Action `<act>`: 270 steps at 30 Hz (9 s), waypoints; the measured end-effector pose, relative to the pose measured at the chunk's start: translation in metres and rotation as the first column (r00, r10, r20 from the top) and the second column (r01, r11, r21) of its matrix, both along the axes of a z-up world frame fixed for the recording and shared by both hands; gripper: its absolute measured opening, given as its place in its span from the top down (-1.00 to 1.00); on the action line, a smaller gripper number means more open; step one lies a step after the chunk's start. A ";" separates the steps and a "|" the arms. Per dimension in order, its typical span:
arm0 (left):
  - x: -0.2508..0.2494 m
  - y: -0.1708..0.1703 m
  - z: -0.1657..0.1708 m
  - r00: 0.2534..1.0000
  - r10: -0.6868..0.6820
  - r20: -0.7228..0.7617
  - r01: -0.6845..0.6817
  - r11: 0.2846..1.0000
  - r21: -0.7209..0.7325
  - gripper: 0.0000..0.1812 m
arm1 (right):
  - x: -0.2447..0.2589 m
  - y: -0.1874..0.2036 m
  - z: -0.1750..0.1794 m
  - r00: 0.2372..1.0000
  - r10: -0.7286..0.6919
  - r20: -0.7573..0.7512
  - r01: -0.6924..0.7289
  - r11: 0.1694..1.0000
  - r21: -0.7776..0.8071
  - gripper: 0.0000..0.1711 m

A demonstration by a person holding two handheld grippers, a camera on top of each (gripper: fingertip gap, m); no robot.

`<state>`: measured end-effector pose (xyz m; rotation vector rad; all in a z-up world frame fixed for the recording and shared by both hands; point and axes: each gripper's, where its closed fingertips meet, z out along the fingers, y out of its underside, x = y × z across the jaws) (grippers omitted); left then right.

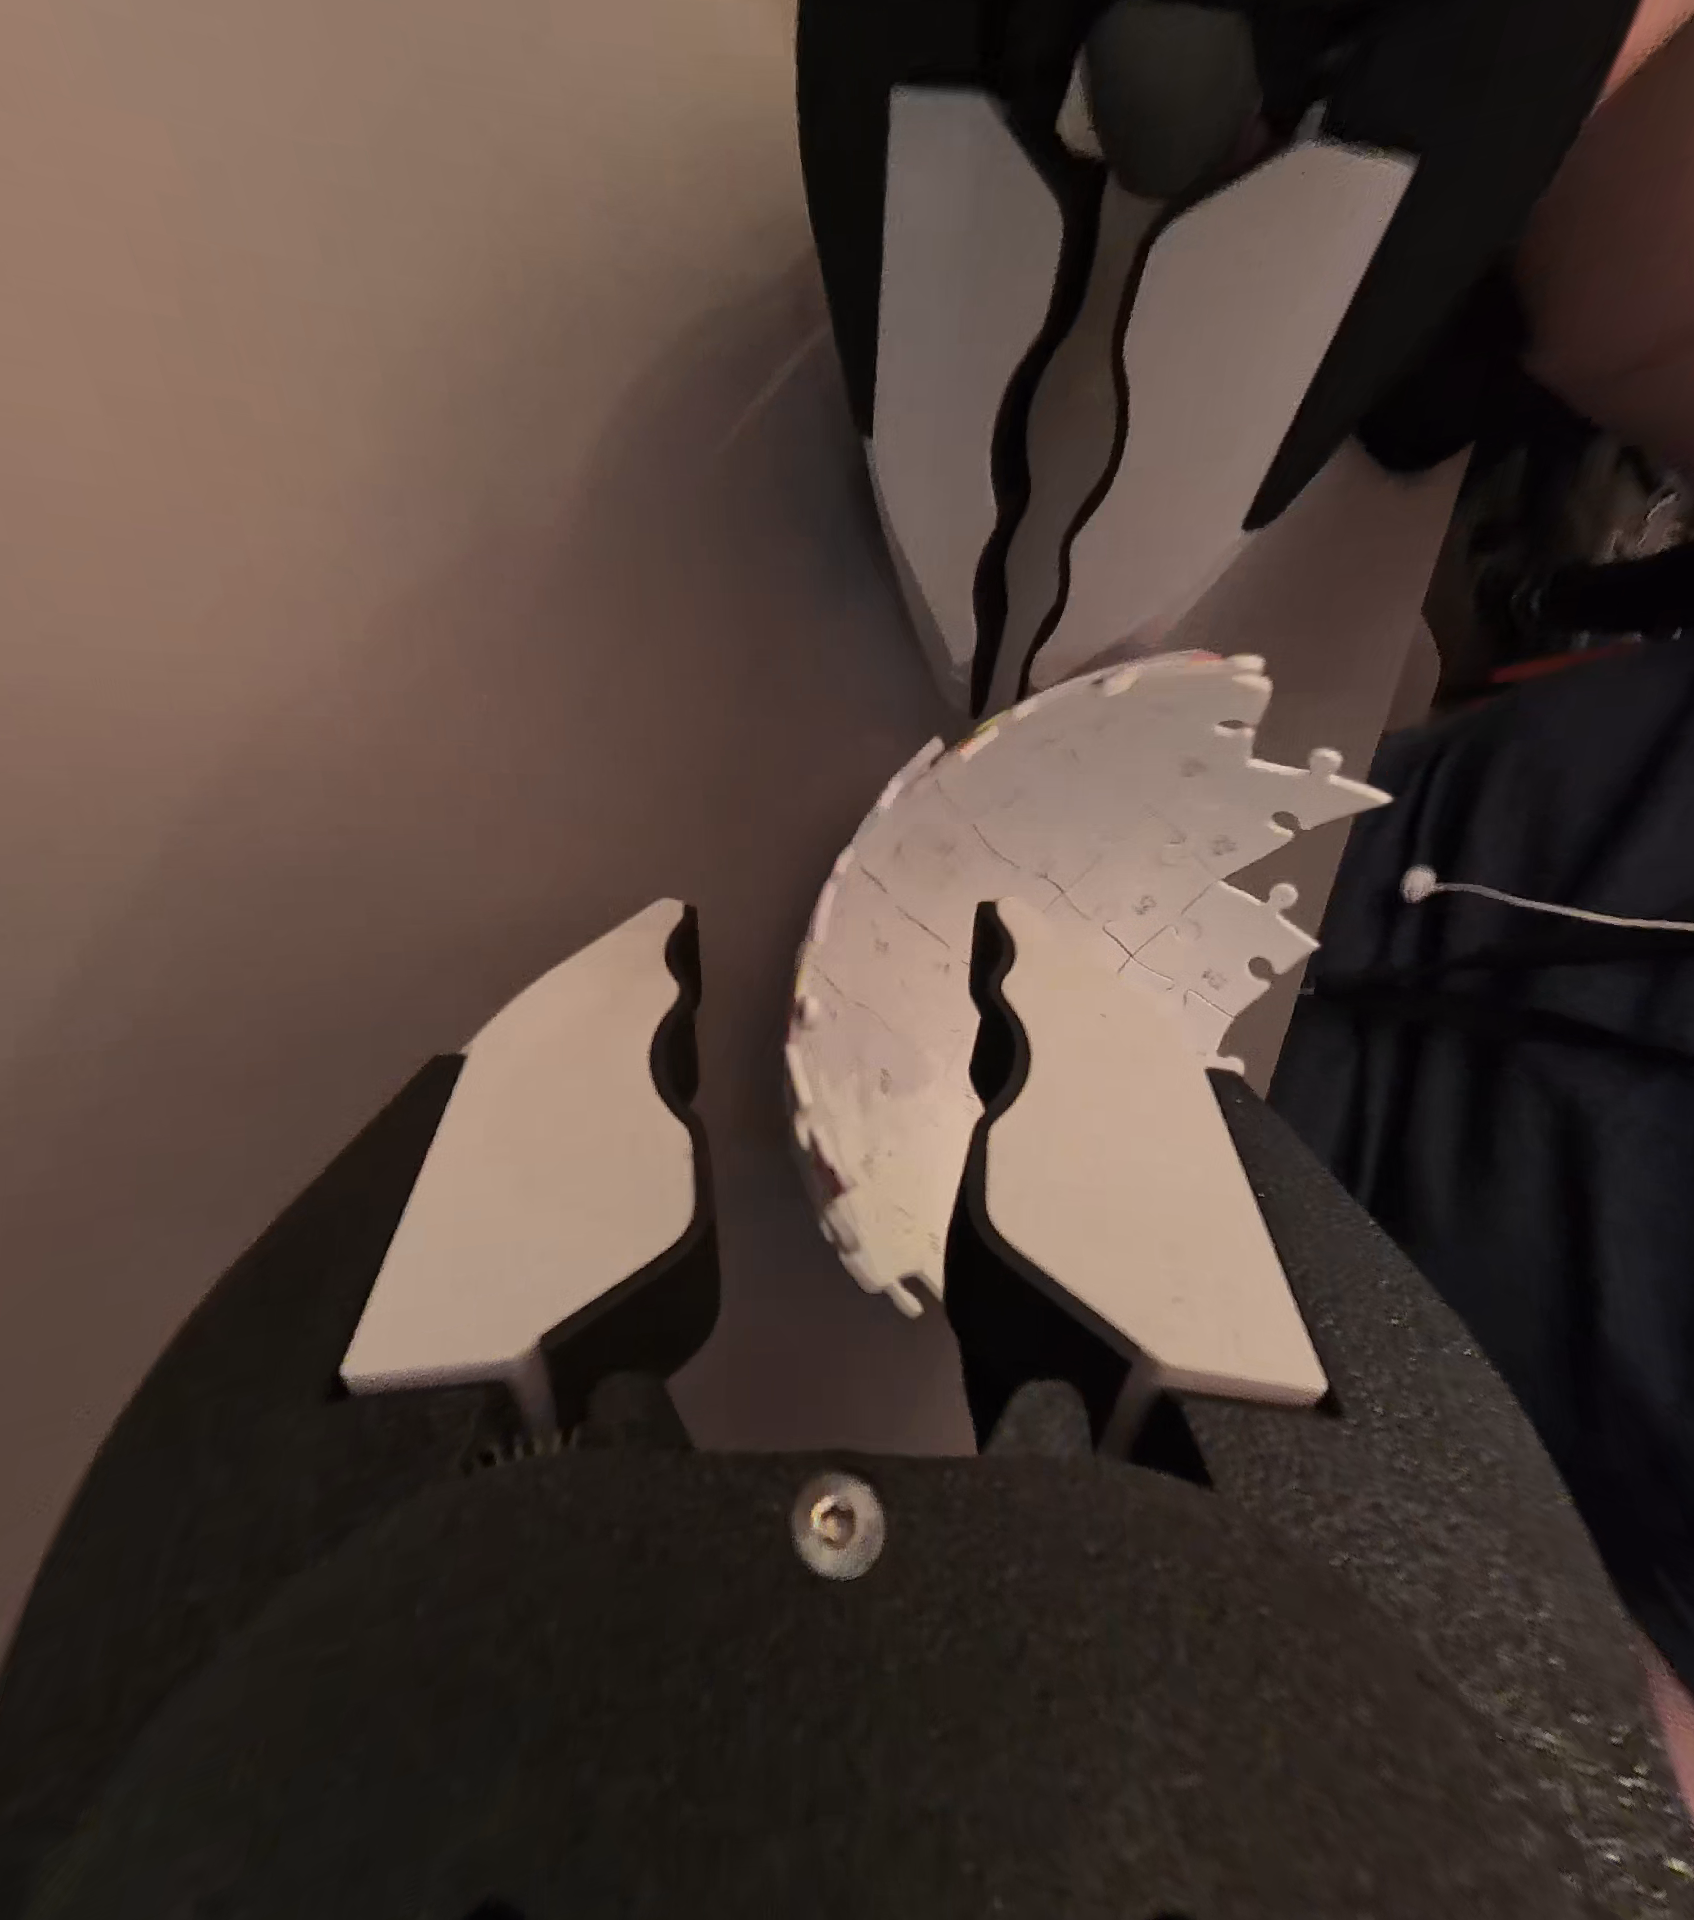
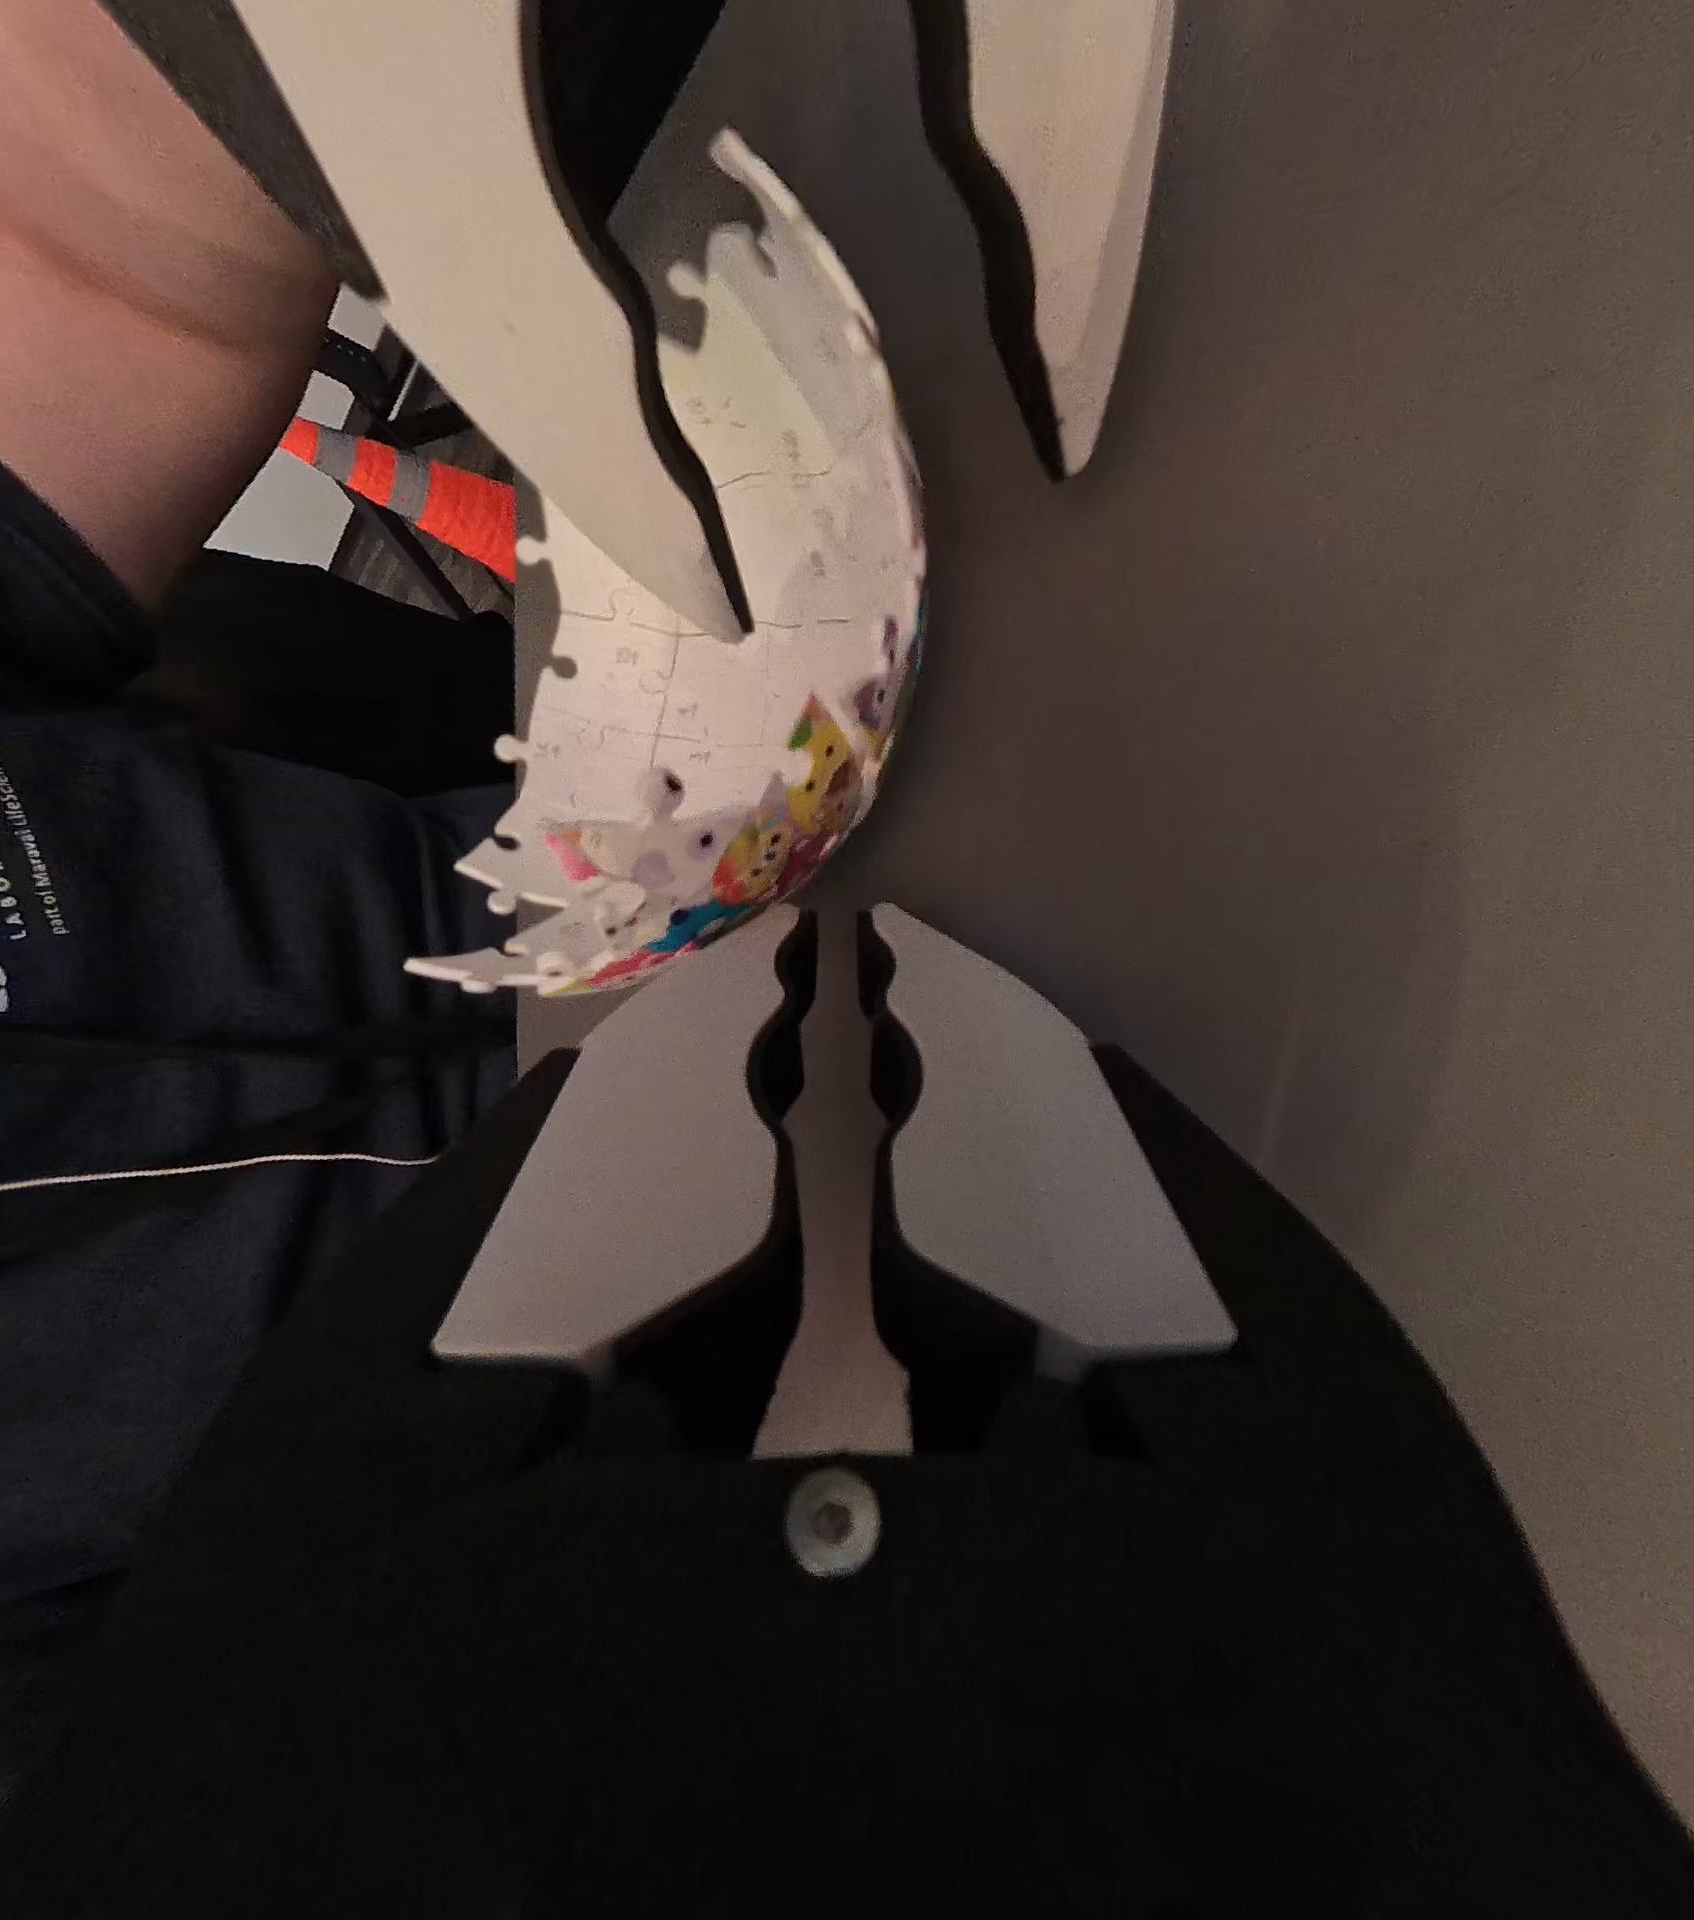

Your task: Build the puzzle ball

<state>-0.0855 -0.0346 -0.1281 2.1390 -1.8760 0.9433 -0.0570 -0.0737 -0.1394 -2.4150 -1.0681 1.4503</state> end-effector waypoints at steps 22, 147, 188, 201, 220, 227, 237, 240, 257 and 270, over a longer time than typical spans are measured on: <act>0.023 -0.016 0.003 0.918 -0.389 -0.081 0.395 0.875 0.278 0.40 | 0.007 0.015 -0.003 0.998 -0.067 -0.008 0.067 0.998 0.020 0.90; 0.024 -0.059 -0.004 0.999 -0.044 0.014 0.037 0.945 0.325 1.00 | 0.005 -0.013 -0.007 1.000 0.001 -0.019 -0.005 0.983 -0.184 0.93; 0.028 -0.059 -0.003 0.999 -0.009 0.052 -0.008 0.948 0.319 1.00 | -0.003 -0.013 0.005 0.998 -0.003 -0.068 -0.009 0.986 -0.169 0.99; 0.027 -0.062 -0.003 0.999 -0.019 0.026 0.010 0.949 0.314 1.00 | -0.004 -0.018 0.005 0.999 -0.015 -0.050 0.005 0.980 -0.200 0.99; 0.034 -0.065 -0.001 0.997 0.005 0.072 -0.024 0.965 0.262 1.00 | -0.001 -0.007 0.010 0.990 -0.123 -0.069 0.103 0.964 -0.244 0.99; 0.034 -0.067 -0.003 0.998 0.005 0.060 -0.020 0.968 0.251 1.00 | -0.001 -0.012 0.004 0.994 -0.107 -0.019 0.099 0.962 -0.253 1.00; 0.028 -0.060 0.016 0.994 0.035 0.107 -0.064 0.956 0.285 1.00 | 0.003 -0.007 0.002 0.991 -0.132 -0.039 0.117 0.955 -0.272 0.99; 0.009 -0.046 0.044 0.979 0.100 0.175 -0.154 0.929 0.335 1.00 | 0.008 -0.004 -0.002 0.990 -0.136 -0.032 0.122 0.954 -0.275 0.99; -0.093 -0.039 0.037 0.759 0.499 0.418 -0.551 0.835 0.005 0.85 | 0.011 -0.001 -0.006 0.996 -0.092 -0.018 0.086 0.973 -0.215 0.99; -0.097 -0.075 0.026 0.737 0.426 0.525 -0.479 0.877 -0.040 0.66 | 0.025 -0.008 0.005 0.985 -0.174 -0.007 0.173 0.974 0.144 0.76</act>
